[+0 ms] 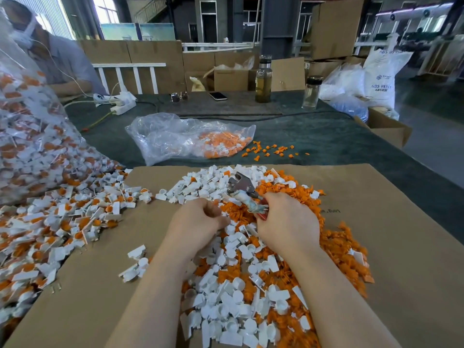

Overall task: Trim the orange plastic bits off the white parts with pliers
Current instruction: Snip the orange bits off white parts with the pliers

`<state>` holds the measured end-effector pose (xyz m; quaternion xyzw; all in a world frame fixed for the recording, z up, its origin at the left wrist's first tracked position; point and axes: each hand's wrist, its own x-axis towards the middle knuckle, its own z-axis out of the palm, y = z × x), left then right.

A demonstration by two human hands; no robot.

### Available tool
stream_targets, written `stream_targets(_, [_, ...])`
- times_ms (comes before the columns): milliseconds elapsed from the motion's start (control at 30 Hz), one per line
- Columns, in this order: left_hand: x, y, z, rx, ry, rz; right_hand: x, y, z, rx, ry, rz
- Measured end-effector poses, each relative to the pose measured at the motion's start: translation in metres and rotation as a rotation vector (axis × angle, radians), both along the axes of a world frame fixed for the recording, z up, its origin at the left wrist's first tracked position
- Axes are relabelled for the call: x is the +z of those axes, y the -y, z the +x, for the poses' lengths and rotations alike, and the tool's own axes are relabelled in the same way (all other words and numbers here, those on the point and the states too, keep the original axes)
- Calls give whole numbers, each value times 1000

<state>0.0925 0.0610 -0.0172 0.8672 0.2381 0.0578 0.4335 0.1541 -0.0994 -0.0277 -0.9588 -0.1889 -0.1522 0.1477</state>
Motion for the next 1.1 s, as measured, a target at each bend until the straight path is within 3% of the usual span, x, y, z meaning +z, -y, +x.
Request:
stream_targets(100, [-3,2,2,-27,-32,170,-1,1,2,-13,-3,-19])
stream_targets(333, [-2,5,1,-20,2,250,-2,-2,3,69,-75,-44])
stream_targets(733, [3,2,2,1,140,1,0,2,5,-7,-105,75])
stream_targets(967, [7,1,0,32,177,-459,0,8,7,-33,-145,80])
stream_targets(1100, [8,2,2,78,178,-616,0,4,6,-5,-116,60])
